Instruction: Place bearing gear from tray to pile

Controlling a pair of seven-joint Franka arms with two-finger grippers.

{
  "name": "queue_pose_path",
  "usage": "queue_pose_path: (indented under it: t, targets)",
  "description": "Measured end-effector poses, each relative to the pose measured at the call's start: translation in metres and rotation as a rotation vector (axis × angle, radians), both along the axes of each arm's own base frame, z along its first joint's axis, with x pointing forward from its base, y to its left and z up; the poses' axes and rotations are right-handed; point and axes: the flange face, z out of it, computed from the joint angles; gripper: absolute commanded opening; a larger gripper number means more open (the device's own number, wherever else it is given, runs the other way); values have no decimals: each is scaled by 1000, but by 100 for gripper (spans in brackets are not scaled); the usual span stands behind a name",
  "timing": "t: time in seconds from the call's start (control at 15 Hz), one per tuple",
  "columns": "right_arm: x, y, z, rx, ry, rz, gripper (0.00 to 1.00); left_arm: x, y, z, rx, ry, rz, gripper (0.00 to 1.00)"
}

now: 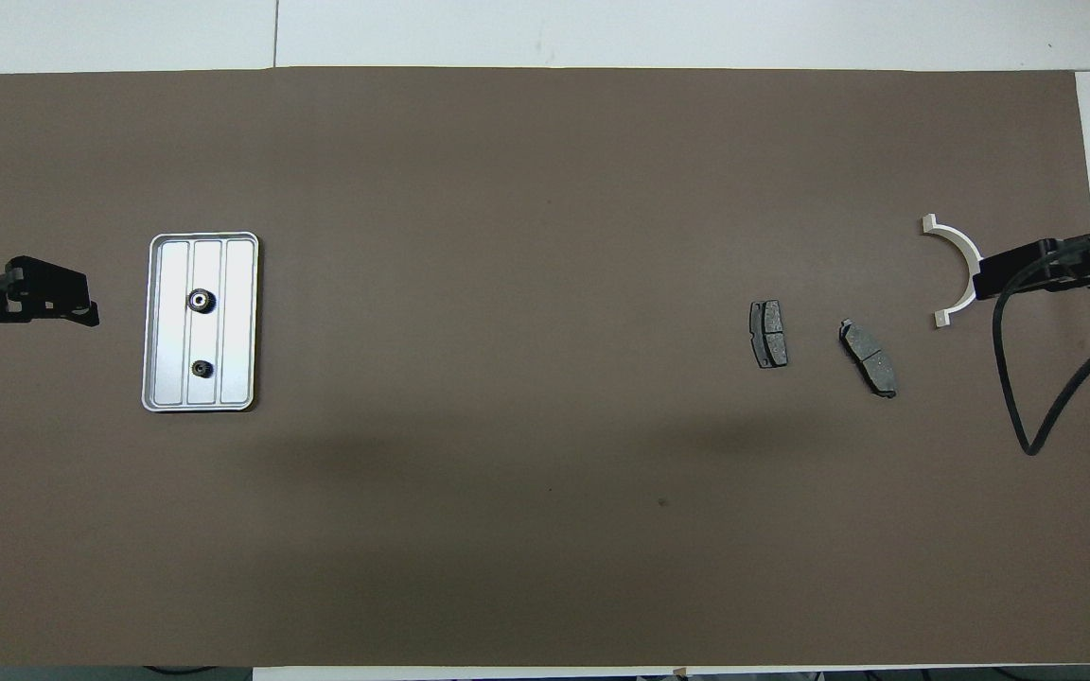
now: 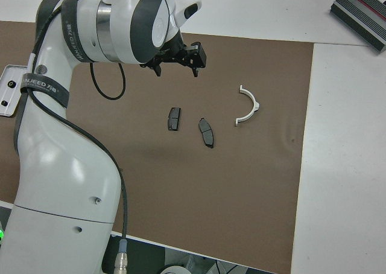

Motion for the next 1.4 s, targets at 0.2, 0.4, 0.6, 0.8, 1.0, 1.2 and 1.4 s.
queue_pose_path:
  t: [0.2, 0.4, 0.6, 0.8, 1.0, 1.2, 1.4]
  targets:
    - [0, 0, 0, 0, 0, 0, 100, 0, 0, 0, 0, -2, -5, 100]
    - [0, 0, 0, 0, -1, 0, 100, 2, 1, 2, 3, -19, -10, 100]
    - [0, 0, 1, 0, -1, 0, 100, 5, 1, 4, 4, -42, -10, 100]
    - [0, 0, 1, 0, -1, -1, 100, 7, 1, 3, 5, -62, -10, 100]
    - [0, -1, 1, 0, -1, -1, 100, 16, 6, -17, 9, -96, 0, 100]
    - [0, -1, 1, 0, -1, -1, 100, 35, 12, -62, 28, -93, -11, 100]
    - [0, 0, 1, 0, -1, -1, 100, 63, 10, -121, 42, -79, -36, 100]
